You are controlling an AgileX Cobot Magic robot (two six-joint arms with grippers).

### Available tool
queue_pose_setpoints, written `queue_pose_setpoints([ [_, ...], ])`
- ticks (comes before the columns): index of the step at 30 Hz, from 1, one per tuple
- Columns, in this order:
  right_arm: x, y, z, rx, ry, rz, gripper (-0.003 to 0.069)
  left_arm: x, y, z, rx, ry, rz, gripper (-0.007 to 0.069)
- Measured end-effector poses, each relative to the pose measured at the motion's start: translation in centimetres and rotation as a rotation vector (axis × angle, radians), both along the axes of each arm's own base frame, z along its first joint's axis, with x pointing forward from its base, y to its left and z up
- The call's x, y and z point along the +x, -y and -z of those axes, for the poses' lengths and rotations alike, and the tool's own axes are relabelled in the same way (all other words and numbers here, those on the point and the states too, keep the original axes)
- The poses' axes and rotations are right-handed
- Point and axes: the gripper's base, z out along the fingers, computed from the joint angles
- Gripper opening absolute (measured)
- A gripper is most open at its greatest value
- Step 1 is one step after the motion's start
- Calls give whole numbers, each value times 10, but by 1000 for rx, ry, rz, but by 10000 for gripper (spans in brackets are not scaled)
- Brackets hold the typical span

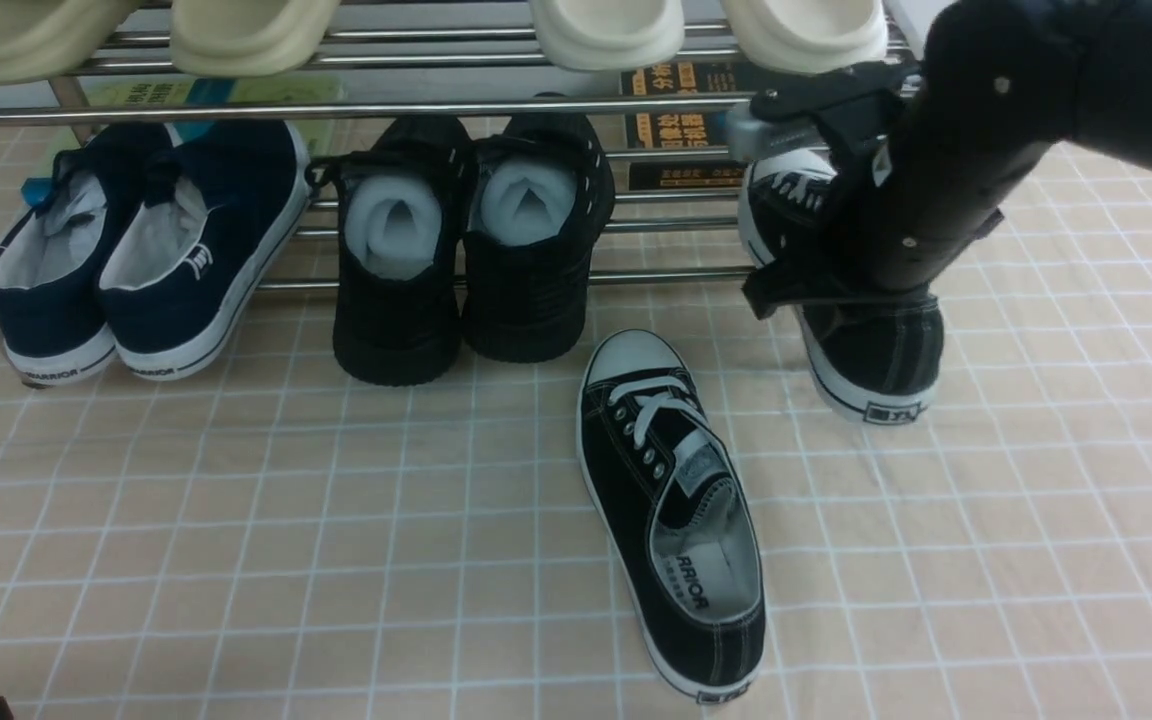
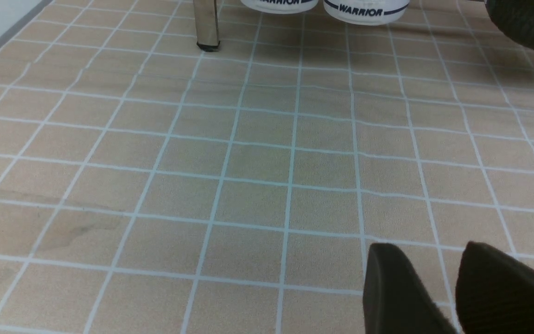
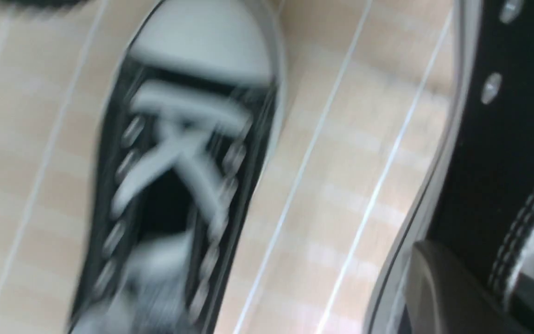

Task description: Take the shoes off the shelf from the light coffee tablecloth by hand.

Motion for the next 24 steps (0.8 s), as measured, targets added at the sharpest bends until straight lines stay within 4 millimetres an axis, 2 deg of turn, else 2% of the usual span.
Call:
queue_pose_setpoints([
  [1, -1, 0, 0, -3, -8, -1, 1, 0, 0, 0, 0, 0, 0, 239],
  [2, -19, 1, -17, -4, -23, -23, 1, 0, 0, 0, 1, 0, 0, 239],
  [3, -28, 0, -24, 0, -29, -35, 1, 0, 0, 0, 1, 0, 0, 239],
  [4, -30, 0, -25, 2, -29, -38, 1, 0, 0, 0, 1, 0, 0, 239],
  [6, -52, -3, -31, 5, -48, -63, 1, 0, 0, 0, 2, 0, 0, 239],
  [7, -53, -3, -30, 4, -50, -65, 1, 0, 0, 0, 2, 0, 0, 239],
  [8, -62, -5, -24, -3, -73, -70, 1, 0, 0, 0, 2, 0, 0, 239],
  [11, -72, -9, -5, -18, -126, -76, 3, 0, 0, 0, 2, 0, 0, 239],
  [12, -76, -11, 7, -16, -145, -77, 3, 0, 0, 0, 2, 0, 0, 239],
  [16, -76, -11, 28, -4, -127, -69, 3, 0, 0, 0, 2, 0, 0, 239],
  [19, -68, -8, 31, 2, -61, -62, 6, 0, 0, 0, 2, 0, 0, 239],
  [24, -62, -4, 34, 8, -52, -42, 7, 0, 0, 0, 3, 0, 0, 239],
])
